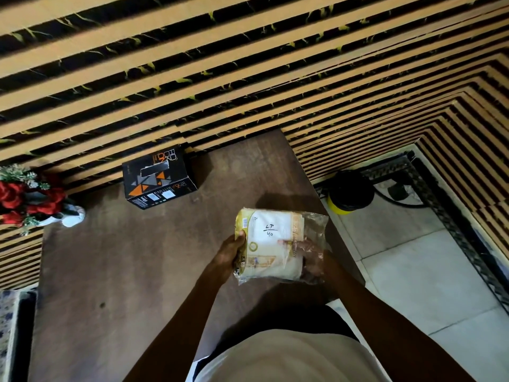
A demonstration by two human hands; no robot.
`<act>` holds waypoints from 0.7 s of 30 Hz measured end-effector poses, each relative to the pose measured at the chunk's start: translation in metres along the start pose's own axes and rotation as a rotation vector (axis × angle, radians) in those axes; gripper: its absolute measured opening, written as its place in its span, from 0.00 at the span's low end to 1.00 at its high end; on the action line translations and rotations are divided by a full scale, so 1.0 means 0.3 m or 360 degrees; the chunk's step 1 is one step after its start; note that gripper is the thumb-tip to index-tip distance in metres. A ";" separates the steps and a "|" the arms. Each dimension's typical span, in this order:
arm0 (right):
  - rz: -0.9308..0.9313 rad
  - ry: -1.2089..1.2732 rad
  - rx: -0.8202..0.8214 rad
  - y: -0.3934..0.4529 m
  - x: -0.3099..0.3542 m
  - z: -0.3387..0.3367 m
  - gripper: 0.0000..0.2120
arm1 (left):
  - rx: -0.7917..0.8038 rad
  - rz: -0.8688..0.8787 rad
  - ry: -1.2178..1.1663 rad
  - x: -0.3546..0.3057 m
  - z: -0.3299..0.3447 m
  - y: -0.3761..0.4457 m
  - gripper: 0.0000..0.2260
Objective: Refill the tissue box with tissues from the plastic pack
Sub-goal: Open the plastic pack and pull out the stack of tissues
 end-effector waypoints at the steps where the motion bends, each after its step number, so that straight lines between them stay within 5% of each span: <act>1: -0.0018 -0.0083 0.0076 -0.005 0.002 -0.006 0.15 | -0.0085 0.0029 0.0015 0.003 0.001 -0.002 0.17; 7: -0.0162 0.0014 0.0447 0.018 0.116 0.014 0.07 | -0.0725 0.0018 -0.0018 0.021 -0.027 0.038 0.14; 9: -0.0247 0.0054 0.0268 0.082 0.117 -0.032 0.06 | -0.0794 -0.0023 -0.0077 0.019 -0.061 0.049 0.15; 12: -0.0419 0.0196 -0.0065 0.121 0.128 -0.134 0.23 | -0.0907 0.0102 -0.0053 0.016 -0.096 0.054 0.14; 15: -0.0594 0.0293 -0.0267 0.113 0.149 -0.211 0.27 | -0.0897 0.0156 -0.0103 0.009 -0.079 0.068 0.11; 21: -0.0454 0.0277 -0.0004 0.120 0.166 -0.235 0.24 | -0.0660 0.0079 0.0205 -0.029 0.020 0.117 0.13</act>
Point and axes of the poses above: each hand's wrist, its own y-axis towards the middle knuckle, its own z-axis out of the palm, x = y × z, the point moved 1 cm from there along y, towards the middle knuckle, and after that the axes turned 7 degrees about -y, right-handed, at the moved point
